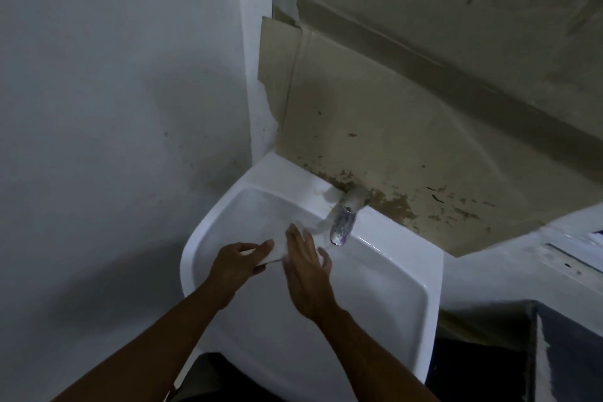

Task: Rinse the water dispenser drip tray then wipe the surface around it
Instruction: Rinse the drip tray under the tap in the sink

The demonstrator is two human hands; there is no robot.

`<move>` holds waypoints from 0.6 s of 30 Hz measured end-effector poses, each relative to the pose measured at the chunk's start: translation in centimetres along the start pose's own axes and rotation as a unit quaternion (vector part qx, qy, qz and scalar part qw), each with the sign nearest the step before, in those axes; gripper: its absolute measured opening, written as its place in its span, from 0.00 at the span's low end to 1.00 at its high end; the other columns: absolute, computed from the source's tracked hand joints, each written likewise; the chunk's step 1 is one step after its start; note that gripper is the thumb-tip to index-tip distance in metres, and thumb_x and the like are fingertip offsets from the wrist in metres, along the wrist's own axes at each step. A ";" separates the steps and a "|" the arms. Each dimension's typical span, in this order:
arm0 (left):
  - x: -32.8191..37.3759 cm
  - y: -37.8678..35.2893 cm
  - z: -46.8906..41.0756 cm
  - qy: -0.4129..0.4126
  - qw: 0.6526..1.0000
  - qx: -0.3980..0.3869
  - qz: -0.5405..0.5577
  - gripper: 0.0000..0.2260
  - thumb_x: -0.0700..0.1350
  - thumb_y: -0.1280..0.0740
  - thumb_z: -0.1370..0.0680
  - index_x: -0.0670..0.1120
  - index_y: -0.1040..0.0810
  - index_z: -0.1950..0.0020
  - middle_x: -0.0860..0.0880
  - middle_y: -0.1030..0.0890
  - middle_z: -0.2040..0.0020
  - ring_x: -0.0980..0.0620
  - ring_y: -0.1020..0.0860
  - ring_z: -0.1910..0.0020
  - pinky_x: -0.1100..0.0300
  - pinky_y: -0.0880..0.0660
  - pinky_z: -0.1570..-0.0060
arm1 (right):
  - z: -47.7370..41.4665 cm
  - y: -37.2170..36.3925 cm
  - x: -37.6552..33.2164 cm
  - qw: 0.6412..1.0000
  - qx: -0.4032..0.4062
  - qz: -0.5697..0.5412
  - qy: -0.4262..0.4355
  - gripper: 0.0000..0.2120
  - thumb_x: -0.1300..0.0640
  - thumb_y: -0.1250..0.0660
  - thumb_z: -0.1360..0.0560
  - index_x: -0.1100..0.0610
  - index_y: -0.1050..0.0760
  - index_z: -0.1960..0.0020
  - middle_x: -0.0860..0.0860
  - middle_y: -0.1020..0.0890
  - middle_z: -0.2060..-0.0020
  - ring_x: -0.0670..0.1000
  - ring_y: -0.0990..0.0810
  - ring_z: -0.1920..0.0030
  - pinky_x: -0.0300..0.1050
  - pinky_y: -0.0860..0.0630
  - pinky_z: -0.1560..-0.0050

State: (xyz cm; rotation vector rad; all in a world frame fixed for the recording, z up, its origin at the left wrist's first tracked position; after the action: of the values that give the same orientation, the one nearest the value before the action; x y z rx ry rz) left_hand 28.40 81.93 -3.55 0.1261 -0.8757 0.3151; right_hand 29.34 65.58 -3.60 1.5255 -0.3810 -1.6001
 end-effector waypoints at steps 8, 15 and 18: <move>-0.5 1.1 0.3 0.029 0.998 -0.061 0.009 0.38 0.58 0.18 0.47 0.35 0.20 0.46 0.40 0.20 0.44 0.45 0.18 0.49 0.51 0.19 0.50 | -1.4 2.9 3.4 0.850 0.043 -0.389 -0.352 0.13 0.52 0.42 0.18 0.60 0.25 0.47 0.63 0.19 0.52 0.56 0.18 0.60 0.53 0.19 0.53; -0.4 -2.0 -0.7 0.028 0.998 0.013 0.049 0.25 0.51 0.28 0.27 0.35 0.26 0.39 0.38 0.22 0.41 0.44 0.20 0.48 0.58 0.18 0.57 | 0.7 5.6 5.0 0.862 0.086 -0.381 -0.323 0.17 0.50 0.40 0.18 0.64 0.22 0.49 0.62 0.17 0.62 0.52 0.20 0.70 0.43 0.23 0.70; -0.5 -5.1 -1.2 0.060 0.998 0.029 0.018 0.24 0.53 0.40 0.20 0.34 0.31 0.34 0.37 0.25 0.38 0.43 0.21 0.48 0.54 0.18 0.56 | 2.5 7.4 5.4 0.875 0.138 -0.345 -0.310 0.18 0.48 0.40 0.18 0.61 0.20 0.52 0.60 0.14 0.65 0.53 0.17 0.70 0.41 0.25 0.73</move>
State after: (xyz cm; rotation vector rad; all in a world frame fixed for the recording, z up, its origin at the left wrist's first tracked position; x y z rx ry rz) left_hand 30.63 77.24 -4.64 0.1445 -0.7510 0.3785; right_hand 30.44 56.50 -1.25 1.3910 -0.4513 -2.7210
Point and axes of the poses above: each hand's wrist, its own z-axis away from the middle knuckle, its own y-axis out of the back of the hand, x = y × z, the point moved 2 cm from there along -z, towards the middle knuckle
